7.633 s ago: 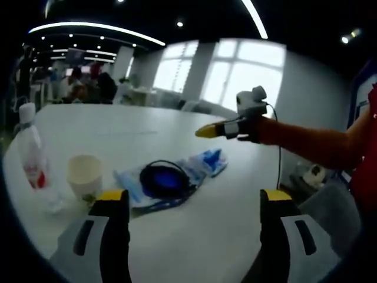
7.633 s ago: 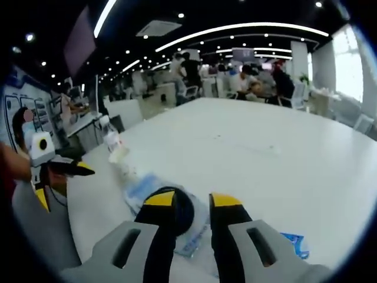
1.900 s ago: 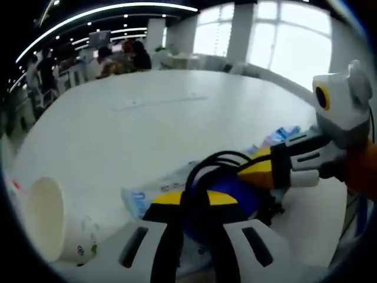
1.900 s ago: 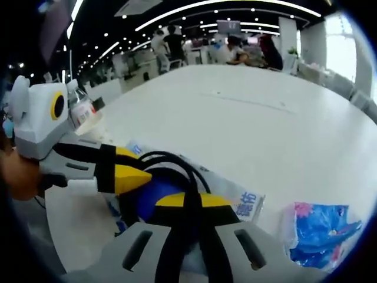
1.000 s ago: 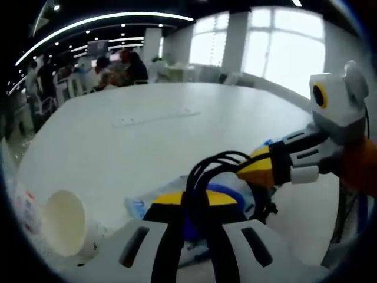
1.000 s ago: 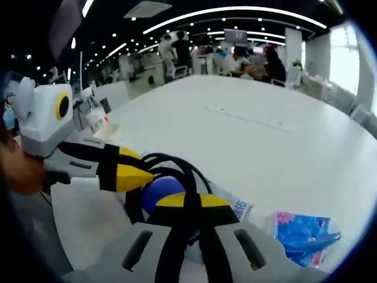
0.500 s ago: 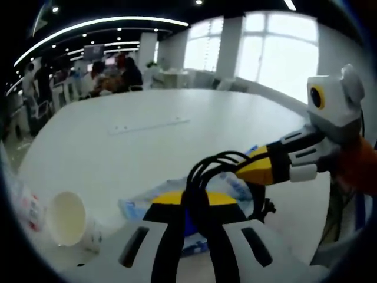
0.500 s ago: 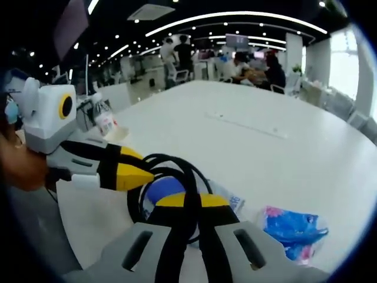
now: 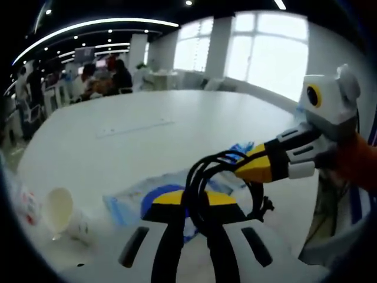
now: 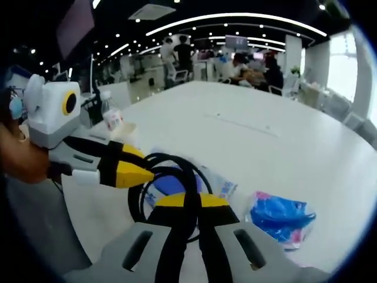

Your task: Arrange the tabletop items into an orderly group along one side of the table until the central work area is clear of visible clutter.

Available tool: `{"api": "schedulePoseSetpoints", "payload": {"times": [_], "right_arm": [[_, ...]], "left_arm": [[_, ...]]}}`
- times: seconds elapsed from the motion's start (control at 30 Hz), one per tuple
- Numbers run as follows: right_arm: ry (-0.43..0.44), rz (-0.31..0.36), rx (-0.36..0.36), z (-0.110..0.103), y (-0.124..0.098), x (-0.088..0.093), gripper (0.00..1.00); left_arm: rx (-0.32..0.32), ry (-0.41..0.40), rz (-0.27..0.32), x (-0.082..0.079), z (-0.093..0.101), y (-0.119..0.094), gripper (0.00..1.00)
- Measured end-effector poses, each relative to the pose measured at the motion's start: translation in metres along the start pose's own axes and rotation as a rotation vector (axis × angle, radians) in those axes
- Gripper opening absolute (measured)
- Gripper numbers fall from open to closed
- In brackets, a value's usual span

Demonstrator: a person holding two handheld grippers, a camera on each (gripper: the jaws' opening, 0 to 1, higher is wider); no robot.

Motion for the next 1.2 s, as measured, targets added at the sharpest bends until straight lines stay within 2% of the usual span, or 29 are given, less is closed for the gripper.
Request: {"api": "schedulePoseSetpoints", "payload": {"times": [0.77, 1.2], "right_arm": [[0.048, -0.062, 0.023, 0.009, -0.024, 0.061, 0.05], [0.060, -0.113, 0.037, 0.021, -0.021, 0.089, 0.05]], "left_arm": [[0.089, 0.042, -0.074, 0.027, 0.057, 0.016, 0.10], [0.124, 0.040, -0.125, 0.041, 0.076, 0.037, 0.10]]}}
Point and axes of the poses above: the point that each gripper's makers call its tool centre point, and the gripper's own axes: y roughly forward along the fingers, z roughly to its right, x roughly out of its underside, the point moved 1 cm from there along -y, roughly backward along the fingers, and after that the axes turned 14 degrees about -z, right-handed, at the moved point
